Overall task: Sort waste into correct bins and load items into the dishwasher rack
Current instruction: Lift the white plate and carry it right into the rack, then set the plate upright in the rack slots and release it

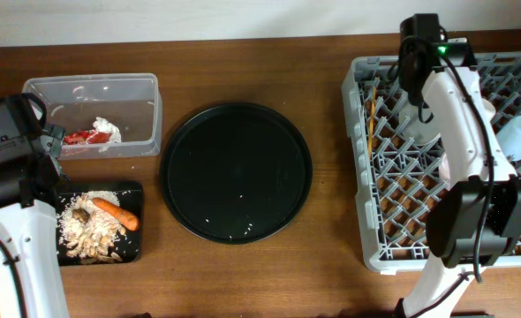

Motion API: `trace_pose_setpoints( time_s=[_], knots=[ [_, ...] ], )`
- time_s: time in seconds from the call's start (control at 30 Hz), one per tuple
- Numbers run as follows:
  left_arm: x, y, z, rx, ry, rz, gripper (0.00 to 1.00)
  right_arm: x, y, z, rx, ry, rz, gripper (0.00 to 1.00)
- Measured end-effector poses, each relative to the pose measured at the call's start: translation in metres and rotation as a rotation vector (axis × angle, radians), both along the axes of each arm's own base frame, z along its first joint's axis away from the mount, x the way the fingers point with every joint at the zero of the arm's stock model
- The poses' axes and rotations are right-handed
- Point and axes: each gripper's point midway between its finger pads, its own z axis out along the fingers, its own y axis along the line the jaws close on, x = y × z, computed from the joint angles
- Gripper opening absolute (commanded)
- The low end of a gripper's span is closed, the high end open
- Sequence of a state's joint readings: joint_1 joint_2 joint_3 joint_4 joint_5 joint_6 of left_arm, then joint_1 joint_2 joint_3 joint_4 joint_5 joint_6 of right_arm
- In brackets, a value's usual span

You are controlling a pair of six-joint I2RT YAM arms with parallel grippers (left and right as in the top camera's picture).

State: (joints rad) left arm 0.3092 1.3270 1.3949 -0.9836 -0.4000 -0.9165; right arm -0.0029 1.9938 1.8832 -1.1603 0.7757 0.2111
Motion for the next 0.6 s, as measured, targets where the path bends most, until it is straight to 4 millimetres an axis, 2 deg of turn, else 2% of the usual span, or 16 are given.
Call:
trace_pose_setpoints(
  time_s=[0.1,0.2,0.27,0.3,0.33,0.37,0.43,0.53,0.6],
  knots=[
    [0.0,0.0,0.0,0.0,0.0,0.0,0.99,-0.005,0.013,0.01,0.041,-0.014,-0.015,0.99],
    [0.0,0.0,0.0,0.0,0.0,0.0,0.99,-0.008,0.022,0.04,0.119,-0.093,-0.037,0.99],
    [0.0,0.0,0.0,0.0,0.0,0.0,0.99,-0.025,0.033,0.07,0.21,-0.16,-0.052,0.99],
    [0.0,0.0,0.0,0.0,0.0,0.0,0.99,-0.042,0.04,0.091,0.271,-0.205,-0.059,0.99],
    [0.0,0.0,0.0,0.0,0.0,0.0,0.99,-0.055,0.045,0.103,0.312,-0.23,-0.066,0.99],
    [0.0,0.0,0.0,0.0,0.0,0.0,0.99,-0.081,0.052,0.12,0.368,-0.253,-0.075,0.99],
    [0.0,0.0,0.0,0.0,0.0,0.0,0.99,-0.11,0.063,0.138,0.444,-0.291,-0.074,0.99],
    [0.0,0.0,0.0,0.0,-0.001,0.0,0.99,-0.143,0.091,0.149,0.524,-0.309,-0.011,0.99],
    [0.0,0.0,0.0,0.0,0.0,0.0,0.99,-0.153,0.115,0.14,0.556,-0.288,0.064,0.99]
  ],
)
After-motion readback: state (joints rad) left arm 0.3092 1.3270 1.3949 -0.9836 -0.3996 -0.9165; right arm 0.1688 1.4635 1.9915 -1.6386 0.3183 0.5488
